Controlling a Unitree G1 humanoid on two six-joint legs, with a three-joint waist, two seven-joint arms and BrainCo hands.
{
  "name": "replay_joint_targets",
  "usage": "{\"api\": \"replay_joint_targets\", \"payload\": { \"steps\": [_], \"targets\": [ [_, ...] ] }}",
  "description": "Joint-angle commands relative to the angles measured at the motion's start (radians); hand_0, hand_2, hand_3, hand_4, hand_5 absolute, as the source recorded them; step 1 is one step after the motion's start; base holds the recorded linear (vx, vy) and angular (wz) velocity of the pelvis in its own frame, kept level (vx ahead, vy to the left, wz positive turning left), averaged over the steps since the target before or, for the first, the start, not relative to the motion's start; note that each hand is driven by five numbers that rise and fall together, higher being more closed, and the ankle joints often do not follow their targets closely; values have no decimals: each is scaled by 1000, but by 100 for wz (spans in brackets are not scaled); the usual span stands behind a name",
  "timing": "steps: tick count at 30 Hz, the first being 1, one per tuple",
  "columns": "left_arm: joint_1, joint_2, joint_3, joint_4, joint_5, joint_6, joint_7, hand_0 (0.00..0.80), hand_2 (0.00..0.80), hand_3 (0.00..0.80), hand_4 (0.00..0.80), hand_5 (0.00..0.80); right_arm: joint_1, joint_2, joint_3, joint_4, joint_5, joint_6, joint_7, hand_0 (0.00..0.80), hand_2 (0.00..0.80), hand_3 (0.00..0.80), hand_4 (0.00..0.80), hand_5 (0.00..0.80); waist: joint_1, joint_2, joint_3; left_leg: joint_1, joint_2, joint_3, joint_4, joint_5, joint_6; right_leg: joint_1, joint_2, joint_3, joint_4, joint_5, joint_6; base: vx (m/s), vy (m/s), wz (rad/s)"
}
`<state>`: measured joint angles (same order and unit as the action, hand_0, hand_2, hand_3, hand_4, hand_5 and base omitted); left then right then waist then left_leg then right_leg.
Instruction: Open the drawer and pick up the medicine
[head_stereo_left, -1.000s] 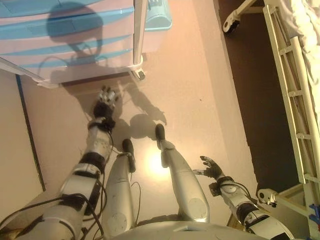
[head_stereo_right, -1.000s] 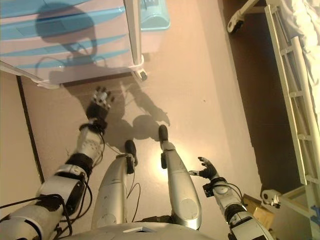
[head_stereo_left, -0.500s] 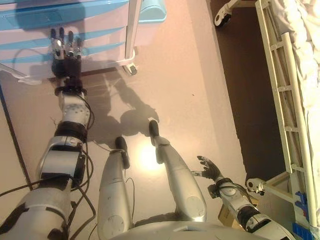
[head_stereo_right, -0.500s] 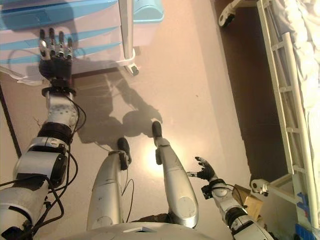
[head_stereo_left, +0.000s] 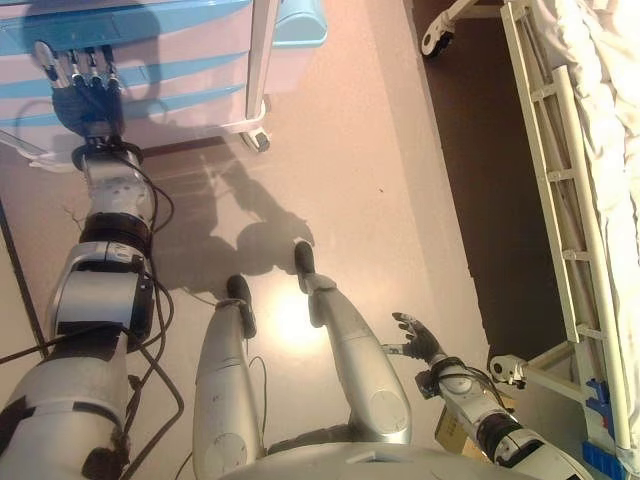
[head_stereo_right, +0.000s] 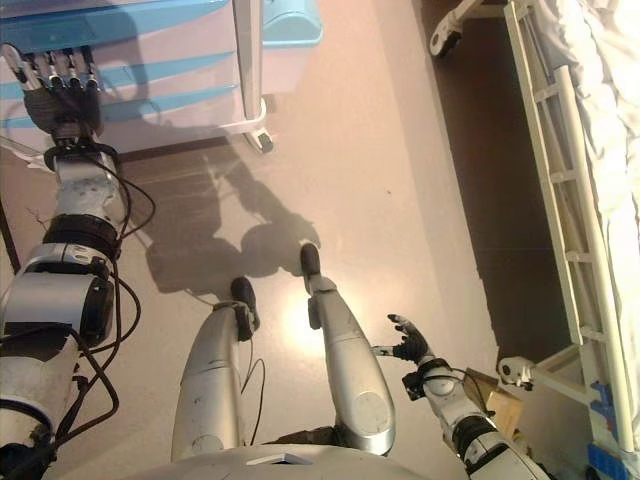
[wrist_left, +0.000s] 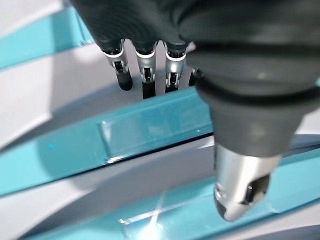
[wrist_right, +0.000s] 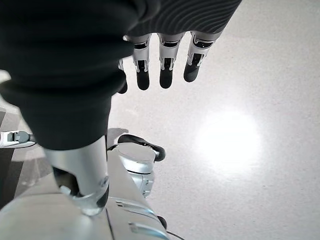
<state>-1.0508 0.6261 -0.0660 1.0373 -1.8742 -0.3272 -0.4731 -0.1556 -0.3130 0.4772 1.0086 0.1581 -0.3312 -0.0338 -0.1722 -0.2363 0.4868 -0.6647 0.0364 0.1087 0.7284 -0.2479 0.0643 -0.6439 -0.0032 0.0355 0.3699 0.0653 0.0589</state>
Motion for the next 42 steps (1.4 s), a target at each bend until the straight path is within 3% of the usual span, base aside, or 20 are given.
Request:
{"api": "replay_joint_targets", "payload": {
  "steps": [1, 2, 3, 4, 7, 10, 13, 16, 20, 23, 24, 27, 28, 31, 35, 40, 41, 42],
  "targets": [
    [-141, 106, -31, -205, -26, -10, -453, 113, 113, 113, 113, 113, 76, -32, 27, 4, 6, -23, 11, 0, 0, 0, 0, 0, 13, 1, -46, 12, -54, -7, -88, -38, 28, 31, 58, -6, -8, -53, -49, -96, -38, 9],
    [-137, 81, -45, -310, 3, -29, -492, 376, 376, 376, 376, 376, 78, -32, 27, 3, -3, -23, 12, 0, 0, 0, 0, 0, 12, -5, -40, 5, -57, 4, -101, -5, 29, 26, 54, -6, -20, -29, -55, -103, -21, 11],
    [-130, 67, -53, -360, 29, -27, -531, 549, 549, 549, 549, 549, 80, -32, 26, 0, -12, -21, 12, 0, 0, 0, 0, 0, 14, -4, -40, 9, -59, 3, -111, -1, 30, 28, 56, -4, -23, -29, -55, -105, -8, 7],
    [-129, 45, -65, -445, 80, -43, -544, 800, 800, 800, 800, 800, 81, -35, 26, -1, -18, -22, 14, 0, 0, 0, 0, 0, 17, 0, -37, 15, -61, 2, -121, 2, 30, 30, 57, -3, -23, -30, -55, -1, 21, 3],
    [-99, -9, -91, -655, 227, -46, -577, 800, 800, 800, 800, 800, 74, -43, 23, -26, -38, -2, 16, 0, 0, 0, 0, 0, 28, 15, -28, 38, -71, -2, -150, 13, 29, 49, 58, 0, -35, -33, -59, 0, 0, 0],
    [-32, -38, -94, -762, 308, -32, -599, 800, 800, 800, 800, 800, 63, -55, 16, -57, -54, 28, 17, 0, 0, 0, 0, 0, 41, 35, -16, 62, -82, -9, -178, 29, 24, 74, 57, 2, -46, -39, -66, -28, 36, 9],
    [129, -55, -53, -895, 325, 42, -615, 800, 800, 800, 800, 800, 43, -64, 0, -82, -75, 64, 12, 0, 0, 0, 0, 0, 73, 70, -2, 98, -93, -23, -218, 58, 13, 117, 51, -4, -46, -64, -77, -30, 28, 12],
    [320, -111, 7, -956, 322, 118, -650, 800, 800, 800, 800, 800, 32, -67, -12, -98, -95, 89, 1, 0, 0, 0, 0, 0, 103, 95, -2, 133, -103, -41, -254, 80, 2, 157, 42, -19, -49, -89, -87, -31, 12, 13],
    [634, -253, 63, -970, 327, 252, -712, 800, 800, 800, 800, 800, 29, -64, -43, -108, -146, 114, -15, 0, 0, 0, 0, 0, 166, 142, -11, 196, -111, -83, -314, 122, -22, 224, 22, -75, -26, -144, -104, -41, -8, 26],
    [834, -360, 65, -846, 282, 443, -752, 800, 800, 800, 800, 800, 26, -70, -83, -112, -174, 135, -16, 0, 0, 0, 0, 0, 214, 167, -24, 262, -109, -114, -345, 138, -36, 301, 0, -136, -8, -179, -111, 11, -87, 45],
    [885, -377, 61, -775, 291, 484, -707, 800, 800, 800, 800, 800, 24, -74, -97, -109, -186, 135, -16, 0, 0, 0, 0, 0, 227, 172, -28, 285, -104, -122, -354, 143, -43, 335, -7, -155, -14, -182, -112, 56, -174, 63],
    [1012, -389, 53, -517, 356, 598, -699, 800, 800, 800, 800, 800, 11, -86, -143, -94, -184, 137, -18, 0, 0, 0, 0, 0, 258, 181, -40, 350, -95, -138, -390, 158, -54, 420, -20, -200, -54, -177, -106, 27, -121, 71],
    [1070, -394, 69, -395, 371, 669, -690, 800, 800, 800, 800, 800, 10, -94, -172, -78, -181, 126, -14, 0, 0, 0, 0, 0, 271, 186, -48, 379, -92, -141, -411, 168, -61, 461, -23, -215, -81, -172, -102, 16, -67, 60],
    [1167, -412, 91, -173, 545, 723, -639, 800, 800, 800, 800, 800, 7, -89, -217, 1, -186, 74, -6, 0, 0, 0, 0, 0, 299, 186, -74, 437, -88, -144, -456, 181, -69, 534, -30, -244, -139, -163, -90, 33, -78, 27],
    [1232, -423, 116, 5, 722, 727, -523, 800, 800, 800, 800, 800, 18, -66, -250, 85, -209, 30, -5, 0, 0, 0, 0, 0, 319, 189, -117, 488, -93, -155, -490, 185, -71, 589, -36, -275, -175, -163, -82, 42, -46, 16],
    [1237, -411, 157, 163, 845, 558, -380, 800, 800, 800, 800, 800, 34, -43, -283, 164, -240, 39, -13, 0, 0, 0, 0, 0, 320, 196, -170, 537, -100, -169, -511, 180, -75, 645, -37, -298, -208, -163, -75, 70, 12, 20],
    [1227, -406, 168, 193, 892, 466, -300, 668, 668, 668, 668, 668, 38, -33, -288, 187, -251, 44, -27, 0, 0, 0, 0, 0, 318, 196, -185, 552, -102, -173, -529, 185, -75, 654, -38, -302, -221, -159, -71, 43, 21, 14],
    [1216, -401, 174, 211, 921, 410, -229, 0, 0, 0, 0, 0, 41, -26, -290, 205, -262, 58, -49, 0, 0, 0, 0, 0, 316, 196, -196, 561, -103, -174, -541, 188, -75, 660, -38, -303, -229, -155, -67, 44, 26, 18]
  ]
}}
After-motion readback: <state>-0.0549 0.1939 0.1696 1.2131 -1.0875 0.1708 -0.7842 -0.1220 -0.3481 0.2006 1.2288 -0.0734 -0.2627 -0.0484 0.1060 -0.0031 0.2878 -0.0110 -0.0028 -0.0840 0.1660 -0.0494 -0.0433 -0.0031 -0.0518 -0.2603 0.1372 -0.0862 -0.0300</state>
